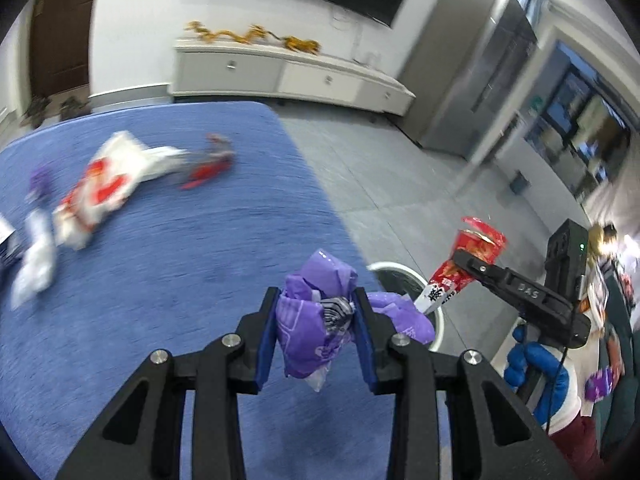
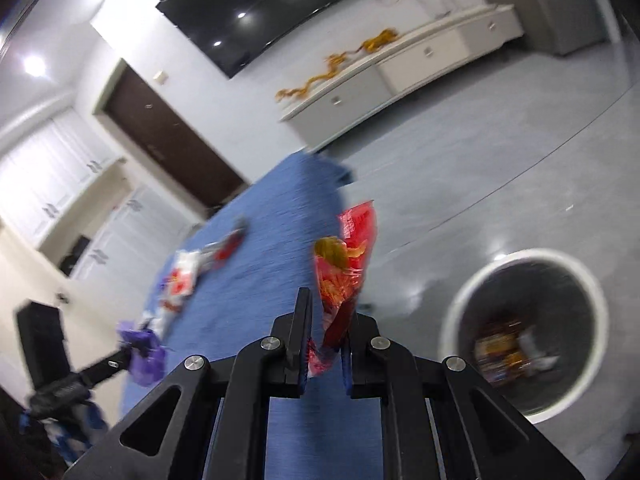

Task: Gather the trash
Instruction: 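Carry the purple wrapper and red-white bag with both grippers over the bin, then open both grippers to drop the wrapper and bag into the bin, then move both open grippers back toward the remaining trash on the rug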

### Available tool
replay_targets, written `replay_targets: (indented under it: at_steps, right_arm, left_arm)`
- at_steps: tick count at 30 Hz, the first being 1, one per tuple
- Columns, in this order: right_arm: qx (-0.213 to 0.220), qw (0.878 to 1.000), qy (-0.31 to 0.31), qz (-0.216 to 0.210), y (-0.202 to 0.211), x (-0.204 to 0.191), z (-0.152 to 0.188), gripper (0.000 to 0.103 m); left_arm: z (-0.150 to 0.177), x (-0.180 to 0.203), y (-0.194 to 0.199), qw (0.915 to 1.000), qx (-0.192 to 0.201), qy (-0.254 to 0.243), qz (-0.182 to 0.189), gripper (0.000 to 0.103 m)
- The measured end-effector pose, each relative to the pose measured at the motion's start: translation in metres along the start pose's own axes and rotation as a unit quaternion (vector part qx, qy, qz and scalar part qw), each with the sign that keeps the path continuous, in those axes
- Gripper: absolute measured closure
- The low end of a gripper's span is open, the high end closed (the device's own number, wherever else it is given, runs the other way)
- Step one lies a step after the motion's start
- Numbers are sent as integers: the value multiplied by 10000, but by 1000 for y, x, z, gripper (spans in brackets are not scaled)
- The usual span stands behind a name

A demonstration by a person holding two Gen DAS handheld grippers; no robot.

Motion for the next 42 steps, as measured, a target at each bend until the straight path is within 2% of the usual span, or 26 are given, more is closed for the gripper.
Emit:
replay_targets:
  at_steps: [6,12,16,18,19,22,31,37,42]
  right_arm:
    - [158,9968,225,756,7,56,-9,90]
    - [154,9918,244,1245,5,105,-12,87]
    - [136,9891,130,1457,3,132,-12,84]
    - [155,9871,61,1590,1,143,-12,70]
    - [171,9864,26,1632,2,147,-12,60]
    - [227,9844,-81,1745,6,156,-11,57]
    - [233,9851,-229,1689,17,157,-7,57]
    - [280,9897,-130,1400,26,122,-8,57]
    - [373,9928,86,1131,34,79,-16,57]
  left_arm:
    - [-5,63,-62,9983,-403,-400,164,70]
    - [3,113,-123,9941,-786,-690,278,70]
    - [11,140,-159,9910,-1036,-751,383,65]
    - [14,152,-175,9892,-1172,-739,470,62]
    - [15,156,-182,9884,-1232,-724,509,60]
    - [18,163,-192,9873,-1299,-696,596,54]
    - [11,141,-172,9883,-1191,-649,693,54]
    - [-8,117,-120,9947,-472,-745,532,54]
    - [-24,94,-70,9951,2,-874,454,54]
Point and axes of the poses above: each gripper's, at about its wrist camera, not at the fingertips, and y roughly against the way its jaws point, x to its right, z to its underside, the point moved 4 cm from there along -y, roughly the way its jaws point, and after that the axes turned 11 degrees about x, right-handed, at the moved point
